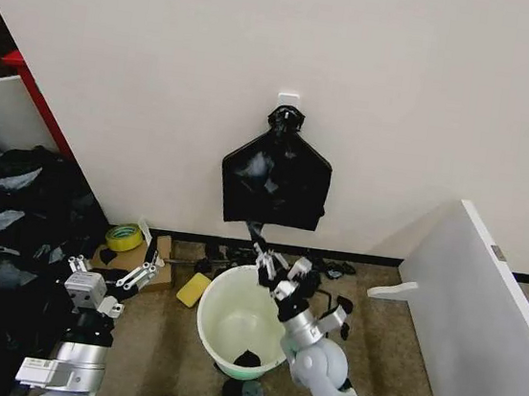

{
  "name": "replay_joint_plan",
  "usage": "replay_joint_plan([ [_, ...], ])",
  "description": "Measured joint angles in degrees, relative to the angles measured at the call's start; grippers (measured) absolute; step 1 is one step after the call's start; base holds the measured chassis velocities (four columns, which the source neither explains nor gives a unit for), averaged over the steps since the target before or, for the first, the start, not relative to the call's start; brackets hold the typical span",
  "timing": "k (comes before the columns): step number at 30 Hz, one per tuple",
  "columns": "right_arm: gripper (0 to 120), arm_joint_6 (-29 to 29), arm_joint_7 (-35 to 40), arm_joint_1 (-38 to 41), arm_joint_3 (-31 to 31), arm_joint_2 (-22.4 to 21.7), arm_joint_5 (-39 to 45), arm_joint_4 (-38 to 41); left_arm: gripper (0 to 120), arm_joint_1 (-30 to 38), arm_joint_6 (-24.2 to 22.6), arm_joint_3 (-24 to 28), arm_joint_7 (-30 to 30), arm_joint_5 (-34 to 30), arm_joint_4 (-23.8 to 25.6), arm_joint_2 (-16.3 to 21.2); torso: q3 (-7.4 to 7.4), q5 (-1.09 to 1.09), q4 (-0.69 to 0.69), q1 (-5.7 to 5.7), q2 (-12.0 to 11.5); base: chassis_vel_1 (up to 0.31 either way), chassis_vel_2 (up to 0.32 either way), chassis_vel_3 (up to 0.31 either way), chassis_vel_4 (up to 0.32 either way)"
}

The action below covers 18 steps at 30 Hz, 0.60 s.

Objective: Place the garbage bag over the trash bin.

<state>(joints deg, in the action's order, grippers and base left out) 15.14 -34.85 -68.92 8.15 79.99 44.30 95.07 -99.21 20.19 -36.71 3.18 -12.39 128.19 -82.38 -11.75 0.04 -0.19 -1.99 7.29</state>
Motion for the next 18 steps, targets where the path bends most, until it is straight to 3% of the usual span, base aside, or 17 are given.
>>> replay_joint_plan([
  [18,0,1.8,-10.4,-4.3,2.0,-3.1,-6.4,-4.4,100,0.1,-0.1,-0.2,0.0,-0.1,0.7,-0.3,0.00,0.00,0.00,0.00,0.0,0.000,0.000,0.000,0.000],
])
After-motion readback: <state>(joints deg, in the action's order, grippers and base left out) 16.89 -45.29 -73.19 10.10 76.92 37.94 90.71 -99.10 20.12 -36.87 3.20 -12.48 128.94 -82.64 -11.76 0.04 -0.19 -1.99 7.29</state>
